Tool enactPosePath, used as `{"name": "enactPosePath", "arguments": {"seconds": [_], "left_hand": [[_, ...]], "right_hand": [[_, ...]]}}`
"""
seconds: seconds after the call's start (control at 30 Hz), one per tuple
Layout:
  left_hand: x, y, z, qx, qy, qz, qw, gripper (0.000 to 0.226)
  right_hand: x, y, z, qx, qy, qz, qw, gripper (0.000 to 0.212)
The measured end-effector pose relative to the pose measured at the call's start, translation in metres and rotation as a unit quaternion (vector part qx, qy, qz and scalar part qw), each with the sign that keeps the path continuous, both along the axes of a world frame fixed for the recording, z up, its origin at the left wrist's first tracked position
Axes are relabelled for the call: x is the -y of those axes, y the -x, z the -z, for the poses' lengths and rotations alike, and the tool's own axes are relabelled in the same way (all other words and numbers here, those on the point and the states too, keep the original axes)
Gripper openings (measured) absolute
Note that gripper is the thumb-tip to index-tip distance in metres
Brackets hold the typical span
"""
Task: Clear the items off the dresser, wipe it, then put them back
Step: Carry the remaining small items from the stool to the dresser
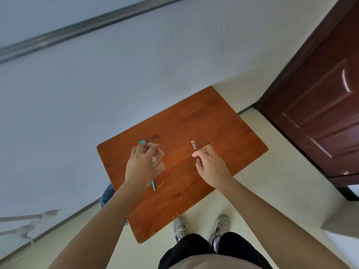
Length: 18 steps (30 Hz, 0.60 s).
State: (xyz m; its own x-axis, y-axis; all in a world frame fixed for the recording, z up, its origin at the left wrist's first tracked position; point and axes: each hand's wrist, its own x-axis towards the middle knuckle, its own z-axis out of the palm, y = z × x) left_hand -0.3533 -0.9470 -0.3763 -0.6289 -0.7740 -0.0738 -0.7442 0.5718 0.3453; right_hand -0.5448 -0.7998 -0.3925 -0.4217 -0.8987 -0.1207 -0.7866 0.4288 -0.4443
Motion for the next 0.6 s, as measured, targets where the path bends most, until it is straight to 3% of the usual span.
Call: {"name": "enactPosePath", "arguments": {"seconds": [0.13, 0.3, 0.6], "left_hand": [[-0.023, 0.071, -0.051, -0.096, 0.073, 0.133, 0.984, 0.052], [-0.101, 0.178, -0.113, -0.196, 0.099, 0.257, 0.941, 0.052], [-0.404, 0.327, -0.157, -0.332, 0.065, 0.437, 0.834, 0.053]], "right_hand": [[-0.049, 0.043, -0.043, -0.007, 0.079, 0.119, 0.99, 0.022], [-0.166, 0.092, -0.092, -0.049, 0.166, 0.292, 0.94, 0.022], [-0.486, 0.123, -0.142, -0.15, 0.255, 0.49, 0.82, 0.02]]}}
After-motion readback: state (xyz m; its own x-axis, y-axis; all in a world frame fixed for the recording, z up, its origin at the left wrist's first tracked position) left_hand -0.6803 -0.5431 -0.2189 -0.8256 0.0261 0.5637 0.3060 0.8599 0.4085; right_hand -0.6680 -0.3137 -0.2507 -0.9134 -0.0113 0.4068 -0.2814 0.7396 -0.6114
